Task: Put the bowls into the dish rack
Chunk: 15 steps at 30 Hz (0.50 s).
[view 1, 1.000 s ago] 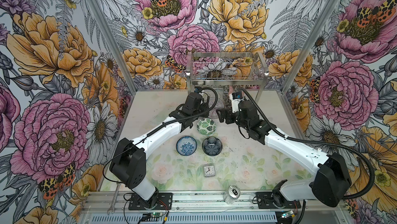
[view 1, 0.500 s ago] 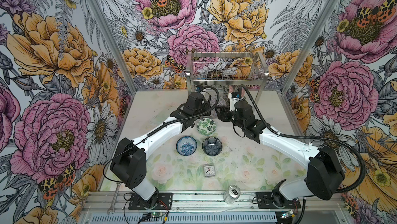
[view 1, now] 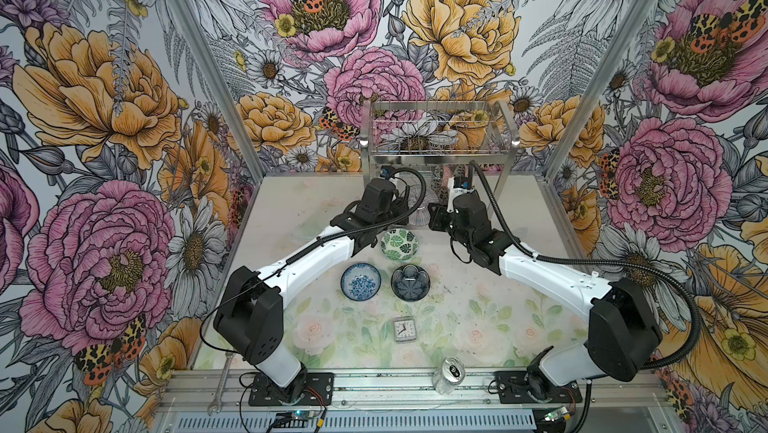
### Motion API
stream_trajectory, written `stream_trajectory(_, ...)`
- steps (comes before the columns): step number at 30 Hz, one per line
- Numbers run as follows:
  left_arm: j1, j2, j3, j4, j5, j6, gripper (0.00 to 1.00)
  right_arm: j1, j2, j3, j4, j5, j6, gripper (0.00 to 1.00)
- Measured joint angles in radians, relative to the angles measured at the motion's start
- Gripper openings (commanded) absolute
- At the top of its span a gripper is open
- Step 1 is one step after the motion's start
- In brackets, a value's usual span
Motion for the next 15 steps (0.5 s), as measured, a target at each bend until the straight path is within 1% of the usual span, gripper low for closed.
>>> stream_trajectory(4,-0.002,0.0,0.0,0.0,-0.001,0.003,0.0,0.004,0.0,0.0,-0.001,0.014,0.0,0.0)
stream_trajectory(5,-0.002,0.0,0.0,0.0,-0.001,0.005,0.05,0.005,0.0,0.0,-0.002,0.016,0.0,0.0)
stream_trajectory(6,-0.002,0.0,0.0,0.0,-0.001,0.006,0.24,0.006,0.0,0.0,-0.002,0.02,-0.002,0.0)
stream_trajectory(8,-0.002,-0.001,0.0,0.003,0.005,0.013,0.7,0.007,0.0,0.0,-0.013,0.02,-0.012,0.0)
stream_trajectory(9,-0.002,-0.003,0.0,0.008,0.005,0.016,0.87,0.01,0.0,0.0,-0.023,0.014,-0.021,0.0)
stream_trajectory(10,-0.002,-0.009,0.0,0.006,0.006,0.023,0.98,0.017,0.0,0.0,-0.037,0.011,-0.029,0.0)
stream_trajectory(15,0.002,-0.086,-0.004,-0.05,0.0,0.061,0.99,0.036,0.0,0.0,-0.073,0.008,-0.071,0.0)
